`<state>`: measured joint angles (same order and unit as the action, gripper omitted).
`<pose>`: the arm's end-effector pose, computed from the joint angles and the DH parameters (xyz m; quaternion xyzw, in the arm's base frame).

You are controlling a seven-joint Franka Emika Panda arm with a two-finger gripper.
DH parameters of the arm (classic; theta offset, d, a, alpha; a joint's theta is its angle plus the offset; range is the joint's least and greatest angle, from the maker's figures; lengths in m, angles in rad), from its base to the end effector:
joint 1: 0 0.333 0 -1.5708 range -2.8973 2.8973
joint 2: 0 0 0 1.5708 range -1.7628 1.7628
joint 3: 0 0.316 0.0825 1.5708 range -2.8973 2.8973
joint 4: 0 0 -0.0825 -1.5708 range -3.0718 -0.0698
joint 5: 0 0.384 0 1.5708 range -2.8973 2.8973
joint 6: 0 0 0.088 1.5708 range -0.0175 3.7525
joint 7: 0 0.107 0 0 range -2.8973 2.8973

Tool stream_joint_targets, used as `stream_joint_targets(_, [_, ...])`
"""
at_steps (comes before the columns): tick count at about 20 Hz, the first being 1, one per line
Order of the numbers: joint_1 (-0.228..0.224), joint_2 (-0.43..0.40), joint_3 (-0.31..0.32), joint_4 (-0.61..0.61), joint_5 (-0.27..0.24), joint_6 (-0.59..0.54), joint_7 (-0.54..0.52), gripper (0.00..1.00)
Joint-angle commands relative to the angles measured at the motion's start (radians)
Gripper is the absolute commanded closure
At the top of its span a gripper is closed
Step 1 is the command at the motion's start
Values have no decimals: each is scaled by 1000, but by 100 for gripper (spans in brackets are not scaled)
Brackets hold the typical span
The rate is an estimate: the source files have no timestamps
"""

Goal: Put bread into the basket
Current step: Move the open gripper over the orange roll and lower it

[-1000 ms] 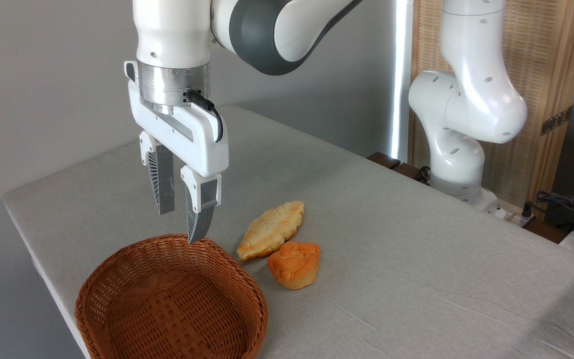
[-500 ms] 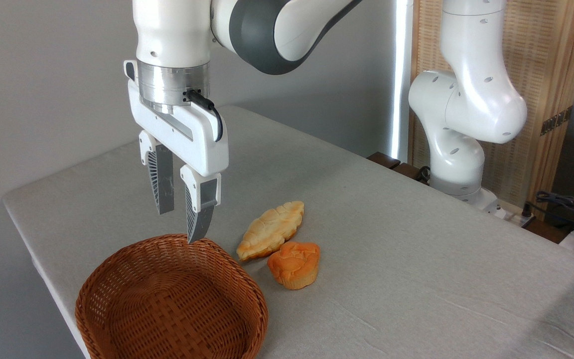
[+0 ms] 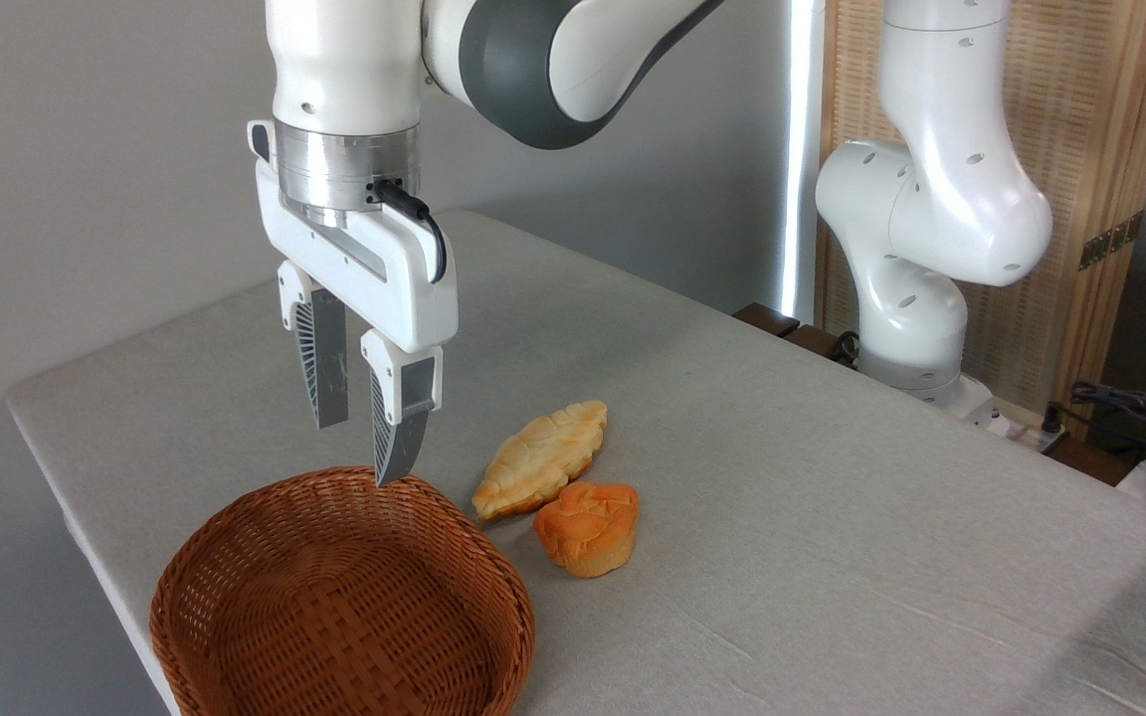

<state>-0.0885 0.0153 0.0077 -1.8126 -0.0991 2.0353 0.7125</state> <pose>0.5855 -0.0530 0.5435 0.9230 -0.3677 0.1126 0.0119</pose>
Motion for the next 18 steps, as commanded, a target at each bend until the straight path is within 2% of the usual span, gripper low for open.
stream_joint_targets(1, [-2,-12,6,-1,12,-18,-7,0])
stream_joint_targets(5, [-2,-57,31,-45,12,-70,-2,0])
stream_joint_targets(10, [-2,-173,69,-204,13,-92,53,0])
stream_joint_targets(18, [-2,-201,115,-349,16,-92,183,0])
